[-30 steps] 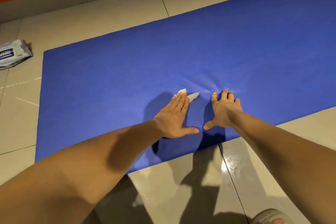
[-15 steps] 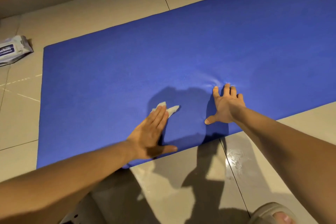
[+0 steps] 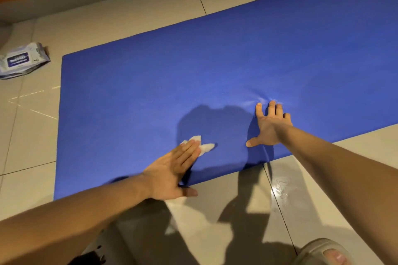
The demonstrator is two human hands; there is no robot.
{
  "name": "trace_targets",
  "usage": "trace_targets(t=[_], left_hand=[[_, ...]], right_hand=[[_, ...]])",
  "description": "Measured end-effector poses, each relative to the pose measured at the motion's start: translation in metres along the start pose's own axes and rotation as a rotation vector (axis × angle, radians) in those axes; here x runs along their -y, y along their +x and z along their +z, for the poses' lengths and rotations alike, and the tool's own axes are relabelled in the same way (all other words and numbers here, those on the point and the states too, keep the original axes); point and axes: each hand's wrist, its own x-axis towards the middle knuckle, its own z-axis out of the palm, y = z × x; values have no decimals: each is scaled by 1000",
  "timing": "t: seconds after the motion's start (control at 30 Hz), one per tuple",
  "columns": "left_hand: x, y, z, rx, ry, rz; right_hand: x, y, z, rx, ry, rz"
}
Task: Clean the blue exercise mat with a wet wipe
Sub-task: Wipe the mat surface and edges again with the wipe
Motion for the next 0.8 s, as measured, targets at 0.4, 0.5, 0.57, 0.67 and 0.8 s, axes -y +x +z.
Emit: trace_targets(t=[0.4,0.5,0.57,0.67,0.8], left_hand=[[-42,142,-18,-12,89,71],[-36,138,-20,-27,107,50],[-26,107,-17,-73,38,72],[-5,42,-5,-80,69,39],[7,-17,0,101,75,-109]], right_hand=[[5,4,3,6,0,27],[5,5,1,23,-11,35],[3,2,0,10,-13,35],[1,-2,0,-7,-14,28],[2,-6,-6,-5,-31,33]])
